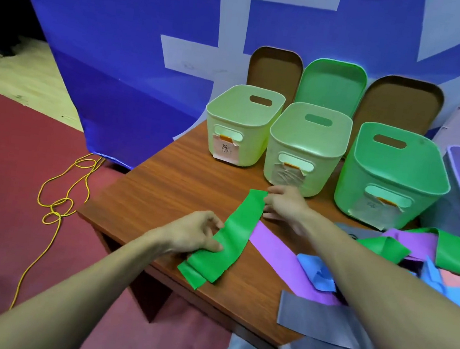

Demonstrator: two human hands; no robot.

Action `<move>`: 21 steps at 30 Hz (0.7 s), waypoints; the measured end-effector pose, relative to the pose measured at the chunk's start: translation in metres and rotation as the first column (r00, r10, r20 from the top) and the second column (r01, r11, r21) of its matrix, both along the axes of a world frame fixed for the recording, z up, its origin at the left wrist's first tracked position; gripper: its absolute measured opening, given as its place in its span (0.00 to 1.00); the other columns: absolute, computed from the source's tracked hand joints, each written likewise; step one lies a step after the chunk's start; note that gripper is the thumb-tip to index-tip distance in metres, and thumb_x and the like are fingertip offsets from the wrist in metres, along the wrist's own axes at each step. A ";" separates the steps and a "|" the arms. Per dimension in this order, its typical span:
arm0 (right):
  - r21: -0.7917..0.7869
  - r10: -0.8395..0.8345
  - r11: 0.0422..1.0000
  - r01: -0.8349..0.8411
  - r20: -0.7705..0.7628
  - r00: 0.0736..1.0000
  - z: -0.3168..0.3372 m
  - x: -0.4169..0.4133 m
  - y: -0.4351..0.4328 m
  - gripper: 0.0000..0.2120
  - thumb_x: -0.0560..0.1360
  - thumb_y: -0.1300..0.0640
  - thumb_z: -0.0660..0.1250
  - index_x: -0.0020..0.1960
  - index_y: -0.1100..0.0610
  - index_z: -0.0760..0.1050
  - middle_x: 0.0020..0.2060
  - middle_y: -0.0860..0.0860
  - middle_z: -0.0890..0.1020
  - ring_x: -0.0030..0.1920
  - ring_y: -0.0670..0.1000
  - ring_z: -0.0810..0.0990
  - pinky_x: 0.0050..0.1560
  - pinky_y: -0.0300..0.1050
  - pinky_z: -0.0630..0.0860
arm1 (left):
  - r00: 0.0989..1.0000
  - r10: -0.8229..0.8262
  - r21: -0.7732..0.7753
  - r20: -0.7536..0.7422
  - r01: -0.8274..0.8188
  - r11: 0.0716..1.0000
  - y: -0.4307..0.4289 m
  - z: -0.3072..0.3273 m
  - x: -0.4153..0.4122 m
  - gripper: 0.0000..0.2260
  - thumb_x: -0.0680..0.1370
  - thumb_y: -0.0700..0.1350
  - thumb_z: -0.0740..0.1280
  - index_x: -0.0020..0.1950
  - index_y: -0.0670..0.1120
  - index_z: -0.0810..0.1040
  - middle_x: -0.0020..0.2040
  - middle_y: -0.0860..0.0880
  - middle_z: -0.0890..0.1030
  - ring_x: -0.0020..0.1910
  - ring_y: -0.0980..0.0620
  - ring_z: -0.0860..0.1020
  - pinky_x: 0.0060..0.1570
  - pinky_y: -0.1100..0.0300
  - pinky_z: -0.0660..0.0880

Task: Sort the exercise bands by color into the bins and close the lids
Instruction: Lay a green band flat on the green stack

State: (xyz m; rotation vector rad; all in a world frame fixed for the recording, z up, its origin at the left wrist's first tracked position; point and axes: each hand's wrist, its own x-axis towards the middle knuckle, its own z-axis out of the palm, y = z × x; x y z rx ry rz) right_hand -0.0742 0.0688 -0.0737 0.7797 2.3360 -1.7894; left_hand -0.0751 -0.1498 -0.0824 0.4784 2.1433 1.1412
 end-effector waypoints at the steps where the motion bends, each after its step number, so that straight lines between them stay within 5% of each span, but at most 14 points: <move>1: 0.050 0.034 0.998 -0.034 0.007 0.999 -0.001 0.003 0.003 0.23 0.76 0.65 0.62 0.71 0.60 0.66 0.57 0.59 0.78 0.52 0.53 0.80 0.47 0.44 0.81 | 0.999 0.002 -0.008 -0.045 -0.003 1.000 0.000 0.000 -0.001 0.15 0.72 0.36 0.72 0.55 0.43 0.72 0.27 0.54 0.75 0.23 0.63 0.72 0.27 0.68 0.69; 7: 0.302 0.172 0.939 -0.162 -0.007 0.985 0.014 0.035 0.017 0.23 0.76 0.62 0.65 0.70 0.57 0.67 0.60 0.54 0.78 0.57 0.53 0.79 0.58 0.48 0.78 | 0.996 -0.048 -0.098 -0.077 0.040 0.994 -0.007 0.003 0.000 0.13 0.74 0.38 0.70 0.57 0.45 0.73 0.33 0.53 0.74 0.27 0.61 0.73 0.28 0.66 0.70; 11: 0.666 0.432 0.669 -0.330 0.014 0.902 0.021 0.058 0.006 0.20 0.76 0.62 0.61 0.68 0.57 0.71 0.64 0.53 0.78 0.63 0.51 0.76 0.65 0.42 0.69 | 1.000 0.019 -0.015 0.020 -0.019 1.000 -0.007 0.014 0.007 0.09 0.77 0.33 0.64 0.57 0.40 0.72 0.32 0.48 0.73 0.18 0.57 0.69 0.16 0.65 0.67; 18: 0.680 0.516 0.512 -0.524 0.244 0.821 -0.001 0.050 -0.018 0.28 0.74 0.66 0.54 0.73 0.53 0.65 0.71 0.54 0.70 0.71 0.55 0.67 0.71 0.51 0.65 | 0.947 0.128 0.022 0.294 -0.141 0.990 -0.015 0.023 0.011 0.09 0.77 0.32 0.63 0.57 0.38 0.73 0.43 0.38 0.80 0.17 0.58 0.68 0.15 0.68 0.63; 21: 0.705 0.505 0.464 -0.536 0.286 0.814 -0.010 0.042 -0.019 0.29 0.71 0.66 0.54 0.70 0.51 0.68 0.69 0.53 0.72 0.68 0.56 0.70 0.68 0.54 0.68 | 0.996 0.084 -0.177 -0.042 -0.090 0.980 -0.014 0.011 0.010 0.07 0.76 0.32 0.65 0.52 0.41 0.73 0.30 0.49 0.77 0.20 0.56 0.71 0.18 0.66 0.66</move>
